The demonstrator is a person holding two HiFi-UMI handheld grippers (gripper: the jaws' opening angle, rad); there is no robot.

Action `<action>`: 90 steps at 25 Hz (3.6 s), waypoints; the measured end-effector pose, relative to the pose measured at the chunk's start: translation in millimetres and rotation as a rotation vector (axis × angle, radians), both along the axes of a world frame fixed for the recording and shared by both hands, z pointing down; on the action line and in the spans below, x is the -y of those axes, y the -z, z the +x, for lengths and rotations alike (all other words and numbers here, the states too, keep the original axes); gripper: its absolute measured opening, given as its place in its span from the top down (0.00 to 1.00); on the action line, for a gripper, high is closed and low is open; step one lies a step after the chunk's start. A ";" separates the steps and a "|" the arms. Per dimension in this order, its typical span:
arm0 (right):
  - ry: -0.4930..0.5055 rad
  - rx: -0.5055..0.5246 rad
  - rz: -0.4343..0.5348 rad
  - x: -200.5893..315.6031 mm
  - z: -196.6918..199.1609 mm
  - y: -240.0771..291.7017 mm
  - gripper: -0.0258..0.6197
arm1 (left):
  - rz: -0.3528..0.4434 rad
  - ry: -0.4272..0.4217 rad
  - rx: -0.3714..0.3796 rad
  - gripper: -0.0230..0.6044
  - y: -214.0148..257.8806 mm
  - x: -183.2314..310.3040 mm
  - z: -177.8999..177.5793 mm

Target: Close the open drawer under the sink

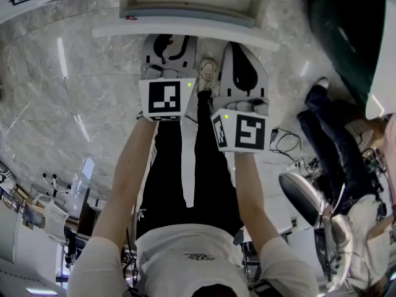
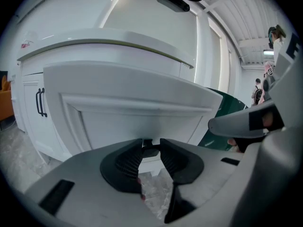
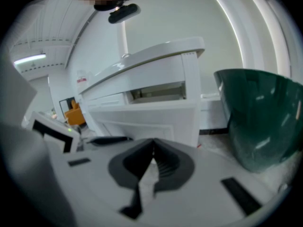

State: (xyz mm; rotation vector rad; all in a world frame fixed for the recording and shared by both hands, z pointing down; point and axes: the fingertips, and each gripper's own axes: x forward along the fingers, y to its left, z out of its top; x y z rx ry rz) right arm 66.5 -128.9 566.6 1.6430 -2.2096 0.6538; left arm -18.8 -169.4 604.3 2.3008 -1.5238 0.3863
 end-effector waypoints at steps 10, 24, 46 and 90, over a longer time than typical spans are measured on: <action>0.010 -0.014 0.016 6.2 1.5 5.3 0.91 | 0.039 -0.006 -0.044 0.75 26.1 2.0 -2.9; 0.000 0.007 -0.010 9.9 6.4 -4.9 0.91 | 0.029 -0.034 -0.014 0.75 26.1 14.8 -3.7; 0.001 0.003 -0.014 16.2 8.7 -10.2 0.91 | 0.015 -0.054 0.024 0.75 28.2 54.7 -2.2; -0.101 0.039 -0.045 34.0 27.7 -16.9 0.91 | 0.075 -0.073 0.038 0.75 30.8 150.6 7.7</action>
